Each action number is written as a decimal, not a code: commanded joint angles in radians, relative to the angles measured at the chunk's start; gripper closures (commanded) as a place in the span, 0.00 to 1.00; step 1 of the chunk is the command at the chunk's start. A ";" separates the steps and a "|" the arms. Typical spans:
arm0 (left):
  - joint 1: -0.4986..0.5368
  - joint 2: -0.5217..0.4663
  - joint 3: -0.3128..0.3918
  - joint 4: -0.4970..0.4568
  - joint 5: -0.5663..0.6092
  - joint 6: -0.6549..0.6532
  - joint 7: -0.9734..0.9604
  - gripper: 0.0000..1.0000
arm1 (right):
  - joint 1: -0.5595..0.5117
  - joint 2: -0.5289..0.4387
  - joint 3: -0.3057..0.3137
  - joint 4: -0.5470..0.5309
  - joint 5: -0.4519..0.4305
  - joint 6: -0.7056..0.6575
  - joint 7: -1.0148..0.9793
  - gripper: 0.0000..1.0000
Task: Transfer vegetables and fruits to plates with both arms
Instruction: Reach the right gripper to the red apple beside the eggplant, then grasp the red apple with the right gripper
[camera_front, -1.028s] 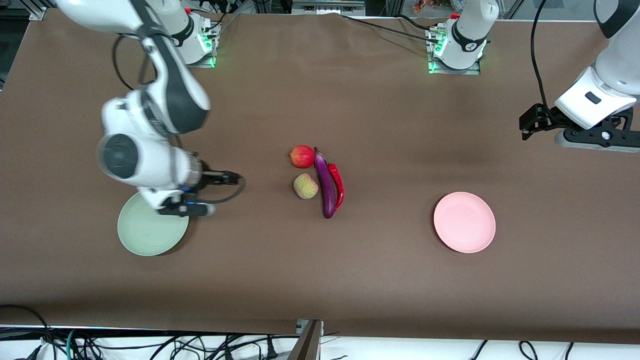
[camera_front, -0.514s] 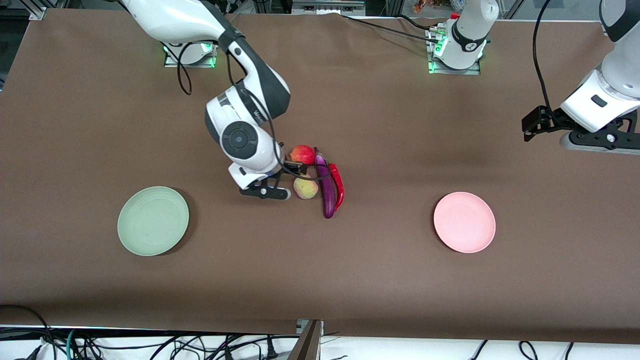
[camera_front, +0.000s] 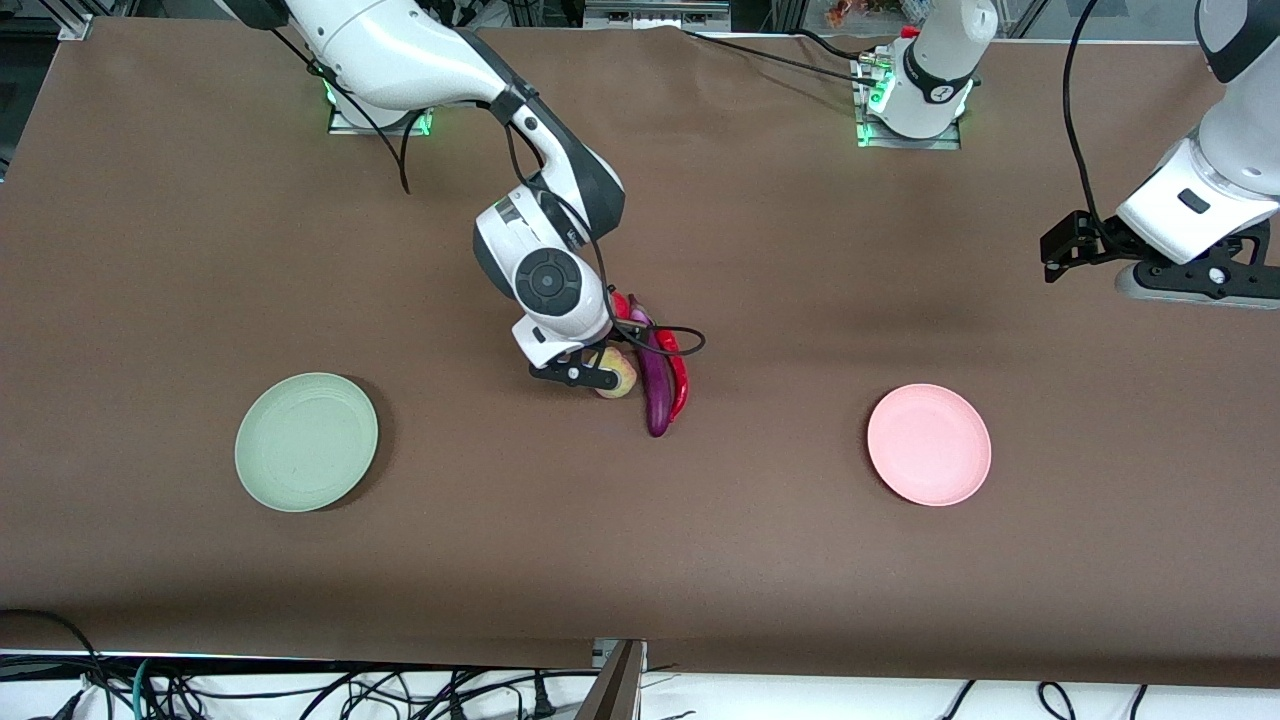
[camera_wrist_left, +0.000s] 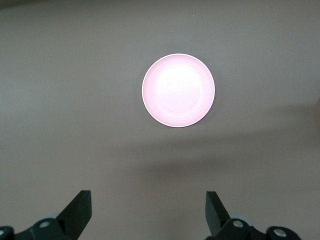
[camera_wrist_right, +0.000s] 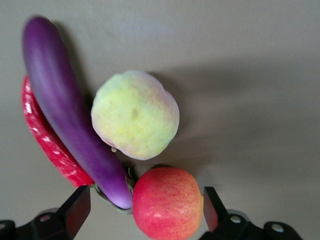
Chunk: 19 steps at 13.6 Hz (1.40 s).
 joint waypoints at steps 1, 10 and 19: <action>-0.002 -0.013 -0.003 -0.003 -0.020 0.007 0.005 0.00 | 0.026 -0.005 -0.010 -0.030 0.001 0.007 0.016 0.00; -0.006 -0.014 -0.014 -0.003 -0.017 0.004 0.007 0.00 | 0.034 -0.005 -0.010 -0.076 -0.005 -0.004 -0.025 0.00; -0.003 -0.019 -0.041 -0.002 -0.017 -0.039 0.007 0.00 | 0.036 0.014 -0.010 -0.088 -0.005 -0.004 -0.024 0.00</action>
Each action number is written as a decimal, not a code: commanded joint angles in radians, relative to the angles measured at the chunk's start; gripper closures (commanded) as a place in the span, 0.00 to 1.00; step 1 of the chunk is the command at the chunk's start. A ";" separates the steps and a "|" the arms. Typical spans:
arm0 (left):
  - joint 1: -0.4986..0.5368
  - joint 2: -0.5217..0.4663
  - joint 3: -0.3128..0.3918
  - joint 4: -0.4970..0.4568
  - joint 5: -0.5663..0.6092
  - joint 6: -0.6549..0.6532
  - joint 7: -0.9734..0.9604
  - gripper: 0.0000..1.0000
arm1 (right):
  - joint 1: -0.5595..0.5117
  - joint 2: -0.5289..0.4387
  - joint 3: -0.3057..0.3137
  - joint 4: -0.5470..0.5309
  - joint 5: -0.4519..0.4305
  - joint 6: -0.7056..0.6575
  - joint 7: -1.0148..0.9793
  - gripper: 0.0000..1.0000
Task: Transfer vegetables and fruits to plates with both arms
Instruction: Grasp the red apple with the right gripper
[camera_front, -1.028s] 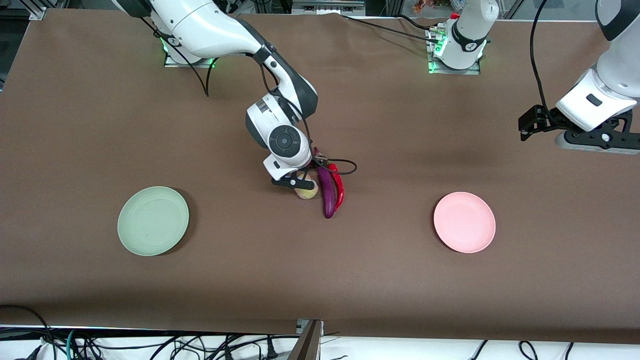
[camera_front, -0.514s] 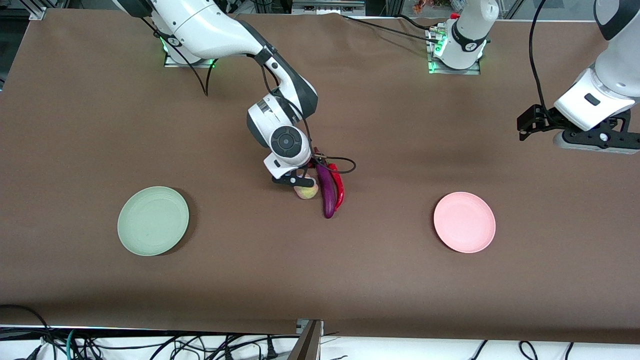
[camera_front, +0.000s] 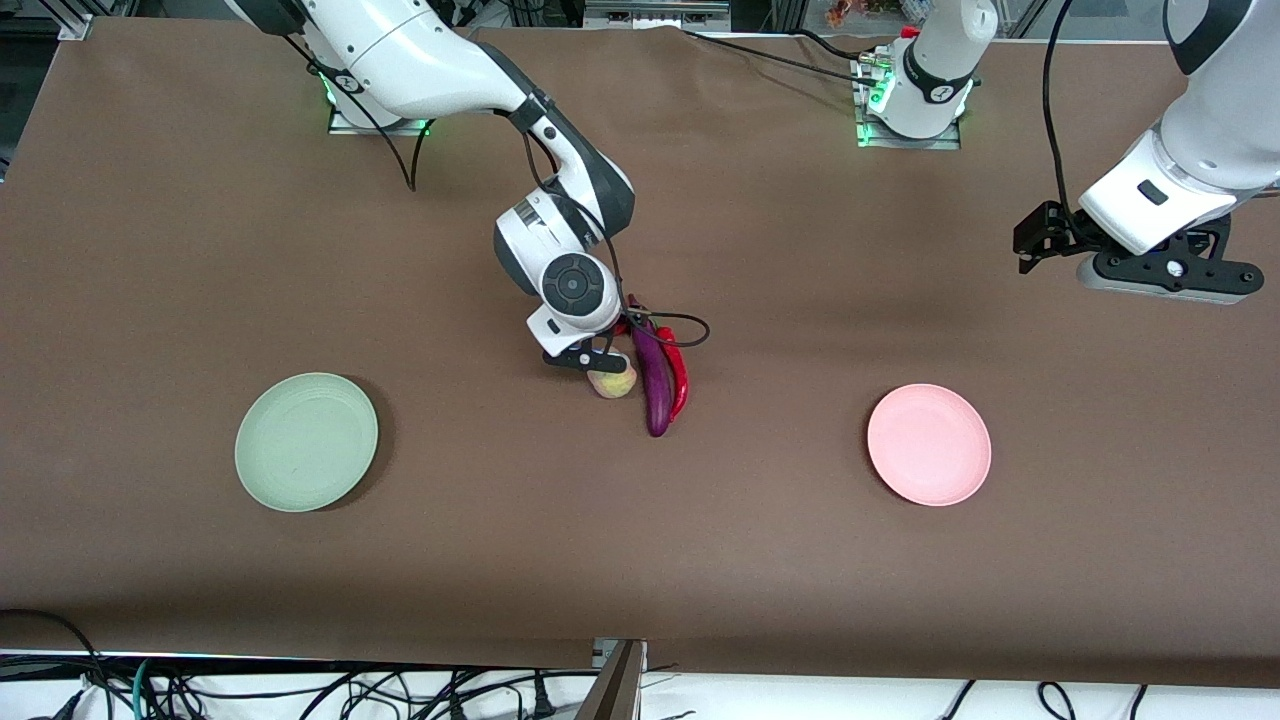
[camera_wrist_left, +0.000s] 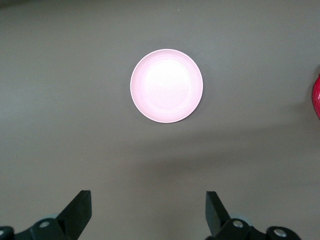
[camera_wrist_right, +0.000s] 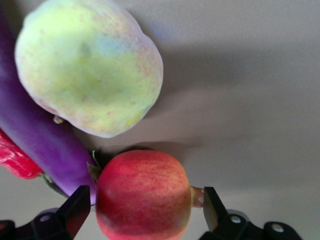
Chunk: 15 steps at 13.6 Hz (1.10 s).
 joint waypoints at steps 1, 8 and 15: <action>0.002 -0.016 -0.002 -0.002 -0.011 -0.016 0.004 0.00 | 0.012 0.000 -0.009 -0.012 -0.004 -0.001 -0.007 0.00; 0.000 -0.015 -0.025 0.003 -0.020 -0.016 0.009 0.00 | 0.014 0.002 -0.009 -0.005 -0.002 0.009 -0.010 0.42; 0.009 0.016 -0.022 0.083 -0.017 -0.010 0.008 0.00 | -0.086 -0.079 -0.016 0.064 -0.001 -0.157 -0.124 0.66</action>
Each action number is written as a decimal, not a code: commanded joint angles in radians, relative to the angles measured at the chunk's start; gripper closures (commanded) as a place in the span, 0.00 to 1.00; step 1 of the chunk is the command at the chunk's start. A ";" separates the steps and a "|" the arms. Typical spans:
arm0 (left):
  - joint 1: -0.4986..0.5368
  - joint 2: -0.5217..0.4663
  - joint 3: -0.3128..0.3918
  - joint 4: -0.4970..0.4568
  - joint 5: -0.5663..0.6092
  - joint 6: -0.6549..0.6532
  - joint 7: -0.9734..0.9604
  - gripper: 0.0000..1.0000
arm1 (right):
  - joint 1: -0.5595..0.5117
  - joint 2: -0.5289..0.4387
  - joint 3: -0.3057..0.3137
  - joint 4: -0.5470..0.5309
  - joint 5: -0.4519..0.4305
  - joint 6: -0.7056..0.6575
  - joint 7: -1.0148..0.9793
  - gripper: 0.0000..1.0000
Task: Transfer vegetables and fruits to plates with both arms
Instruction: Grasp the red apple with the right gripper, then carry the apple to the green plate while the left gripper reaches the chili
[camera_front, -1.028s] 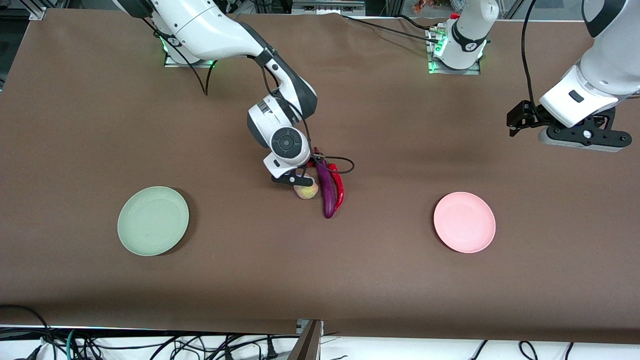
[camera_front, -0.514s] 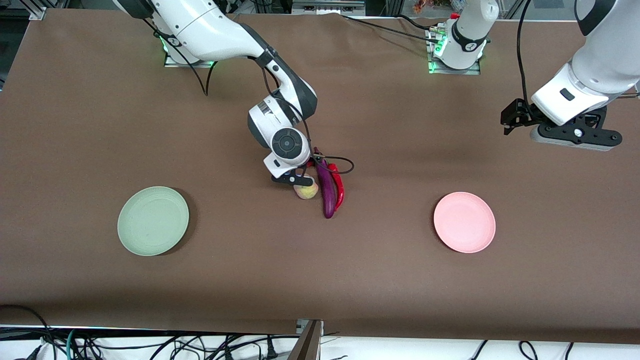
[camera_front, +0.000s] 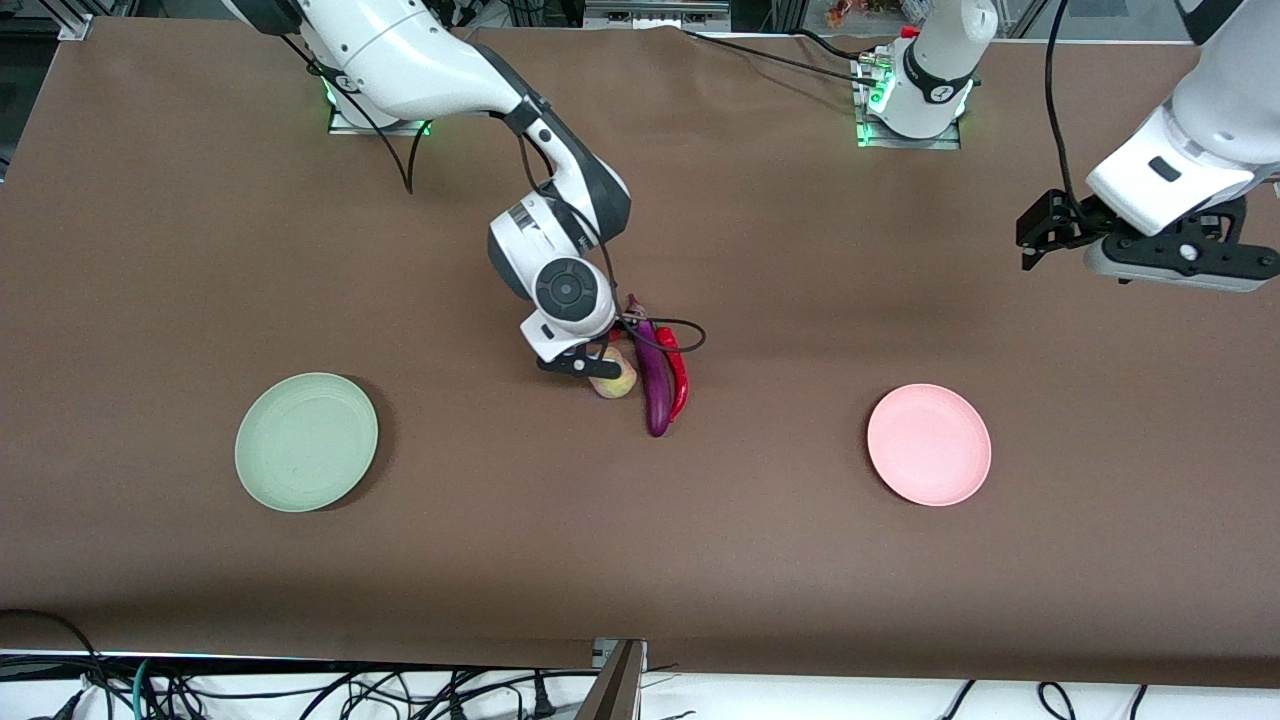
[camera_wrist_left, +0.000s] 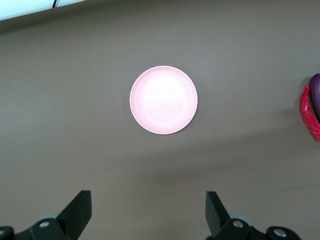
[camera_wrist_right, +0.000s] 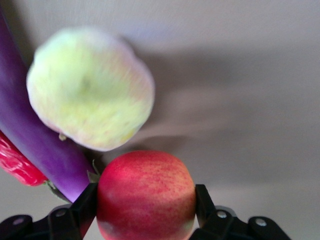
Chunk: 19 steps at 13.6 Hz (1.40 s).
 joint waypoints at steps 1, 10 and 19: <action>0.007 0.023 0.002 0.026 -0.020 -0.009 0.006 0.00 | -0.101 -0.070 0.007 0.022 0.000 -0.137 -0.155 0.66; -0.149 0.189 -0.009 0.017 -0.214 -0.118 -0.118 0.00 | -0.392 -0.141 -0.157 0.022 -0.098 -0.231 -0.824 0.65; -0.350 0.391 -0.006 -0.116 -0.313 0.408 -0.595 0.00 | -0.512 -0.012 -0.176 0.015 -0.210 0.087 -0.886 0.64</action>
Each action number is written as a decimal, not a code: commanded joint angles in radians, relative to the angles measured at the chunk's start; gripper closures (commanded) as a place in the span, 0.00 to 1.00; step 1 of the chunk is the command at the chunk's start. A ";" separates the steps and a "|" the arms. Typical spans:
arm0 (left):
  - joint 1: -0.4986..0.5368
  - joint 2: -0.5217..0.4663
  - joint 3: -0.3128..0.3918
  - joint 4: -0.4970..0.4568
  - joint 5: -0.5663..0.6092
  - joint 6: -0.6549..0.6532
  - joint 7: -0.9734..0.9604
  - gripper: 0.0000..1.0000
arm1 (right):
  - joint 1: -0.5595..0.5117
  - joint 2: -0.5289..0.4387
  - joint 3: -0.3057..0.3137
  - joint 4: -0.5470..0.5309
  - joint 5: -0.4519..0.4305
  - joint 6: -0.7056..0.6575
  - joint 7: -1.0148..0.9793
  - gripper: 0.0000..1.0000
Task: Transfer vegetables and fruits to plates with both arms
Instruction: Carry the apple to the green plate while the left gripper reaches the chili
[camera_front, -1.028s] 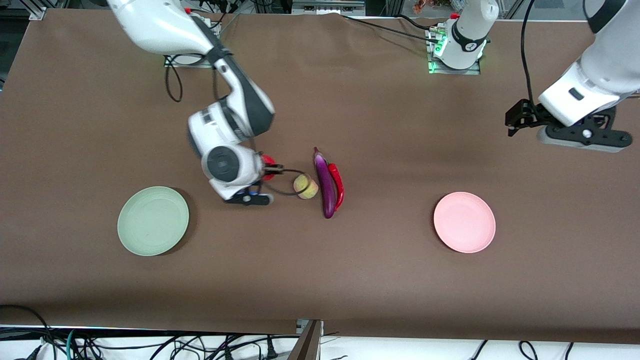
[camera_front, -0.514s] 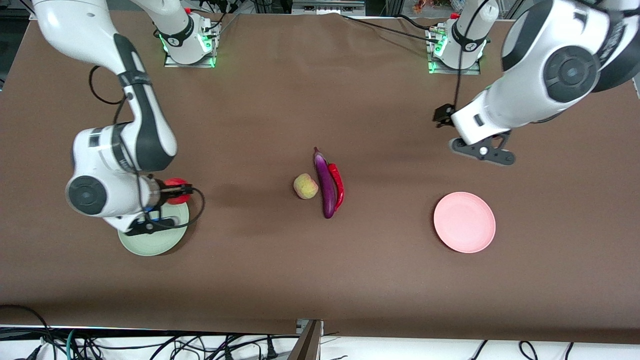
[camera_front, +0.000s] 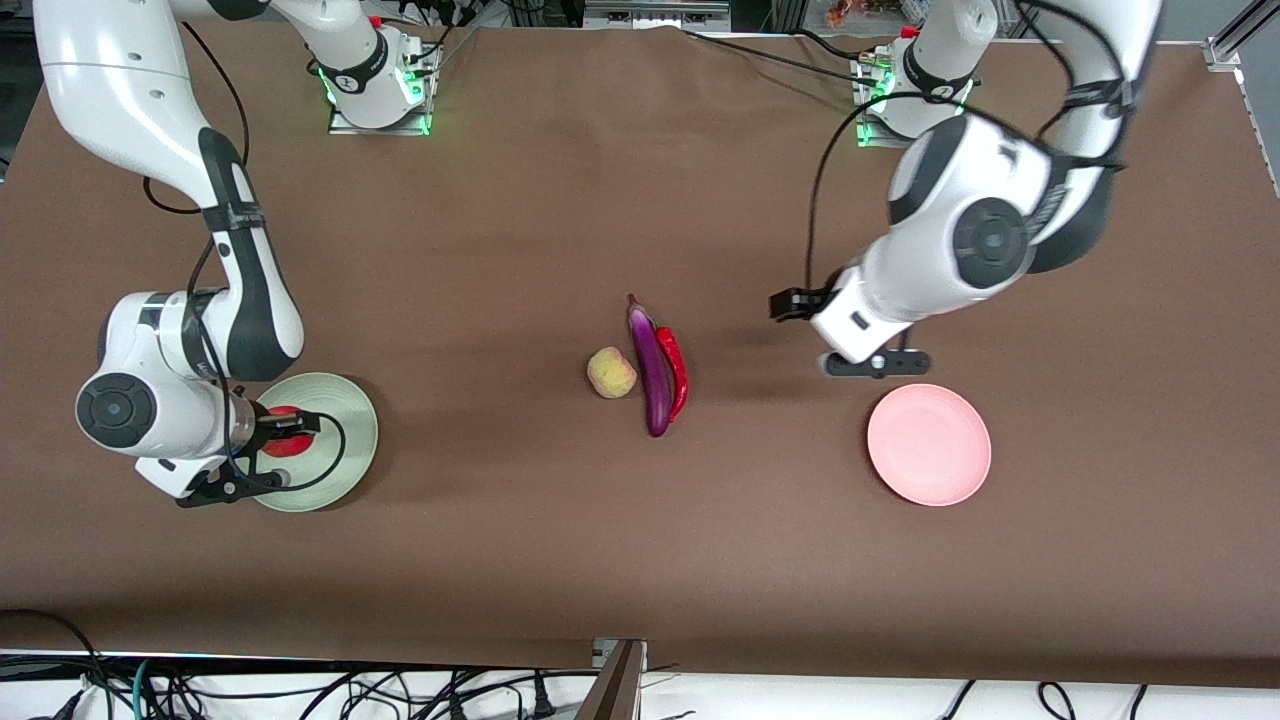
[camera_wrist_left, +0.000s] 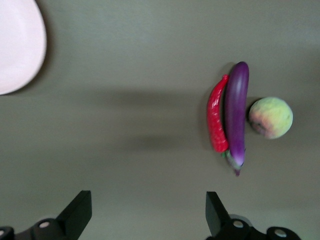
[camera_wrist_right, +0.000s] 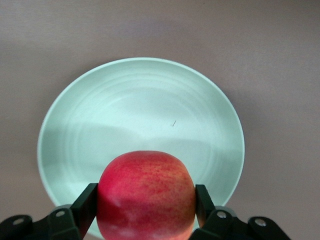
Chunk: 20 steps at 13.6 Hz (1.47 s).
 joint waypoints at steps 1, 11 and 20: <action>-0.095 0.097 0.012 -0.015 0.013 0.168 -0.142 0.00 | -0.035 0.016 0.002 -0.006 -0.016 0.039 -0.014 0.64; -0.231 0.365 0.037 0.047 0.076 0.457 -0.385 0.00 | -0.067 0.039 0.000 -0.029 -0.017 0.068 -0.018 0.64; -0.251 0.397 0.038 0.045 0.075 0.483 -0.400 0.37 | -0.058 0.007 0.010 0.006 -0.007 0.084 -0.020 0.00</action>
